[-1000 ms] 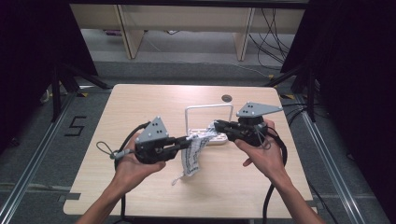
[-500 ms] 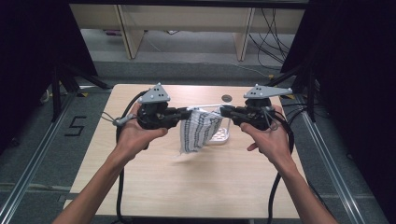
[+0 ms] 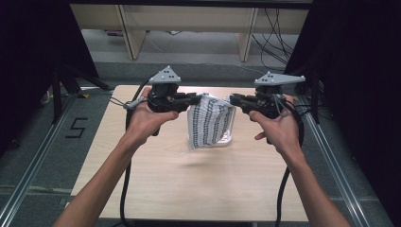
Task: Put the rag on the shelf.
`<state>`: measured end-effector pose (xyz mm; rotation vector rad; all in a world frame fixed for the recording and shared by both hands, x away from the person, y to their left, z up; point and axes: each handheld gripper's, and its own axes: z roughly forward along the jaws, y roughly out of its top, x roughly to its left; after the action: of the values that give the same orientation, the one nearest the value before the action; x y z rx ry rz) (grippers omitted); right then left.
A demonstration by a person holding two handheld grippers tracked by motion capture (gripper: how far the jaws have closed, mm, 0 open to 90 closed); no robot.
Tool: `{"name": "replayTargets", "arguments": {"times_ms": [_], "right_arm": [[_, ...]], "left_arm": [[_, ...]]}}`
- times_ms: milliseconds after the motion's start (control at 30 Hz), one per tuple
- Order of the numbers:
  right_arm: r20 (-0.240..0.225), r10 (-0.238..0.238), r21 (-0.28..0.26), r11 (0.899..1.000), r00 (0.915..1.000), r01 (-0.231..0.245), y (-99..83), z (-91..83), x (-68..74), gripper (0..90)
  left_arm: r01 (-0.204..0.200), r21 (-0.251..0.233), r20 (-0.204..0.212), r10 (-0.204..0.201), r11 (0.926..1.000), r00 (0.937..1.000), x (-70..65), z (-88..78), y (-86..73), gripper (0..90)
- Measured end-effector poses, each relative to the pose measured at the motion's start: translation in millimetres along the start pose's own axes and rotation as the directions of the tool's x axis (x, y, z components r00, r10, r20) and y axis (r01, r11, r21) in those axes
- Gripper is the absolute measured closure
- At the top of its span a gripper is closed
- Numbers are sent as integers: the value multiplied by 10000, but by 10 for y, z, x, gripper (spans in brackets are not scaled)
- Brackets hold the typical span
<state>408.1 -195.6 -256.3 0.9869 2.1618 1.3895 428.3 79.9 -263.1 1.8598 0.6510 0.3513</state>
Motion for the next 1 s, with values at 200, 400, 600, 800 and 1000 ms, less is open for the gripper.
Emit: {"name": "replayTargets", "arguments": {"times_ms": [200,400,600,800,1000], "right_arm": [[192,296,112,9995,9994,-298,135,49,-84,841],[302,562,184,9982,9980,-568,287,123,-177,838],[366,525,86,9986,9979,-528,417,188,-267,833],[430,896,106,9959,9951,-901,538,354,-362,828],[442,1093,230,9936,9930,-1104,580,558,-482,827]], "left_arm": [[218,-49,-172,-219,9997,9996,103,78,88,844],[367,-114,-354,-371,9993,9987,213,137,184,844],[467,-178,-547,-476,9987,9974,309,190,268,843],[816,-318,-847,-840,9962,9929,468,300,302,841],[1189,-490,-1209,-1241,9917,9849,673,430,258,839]]}}
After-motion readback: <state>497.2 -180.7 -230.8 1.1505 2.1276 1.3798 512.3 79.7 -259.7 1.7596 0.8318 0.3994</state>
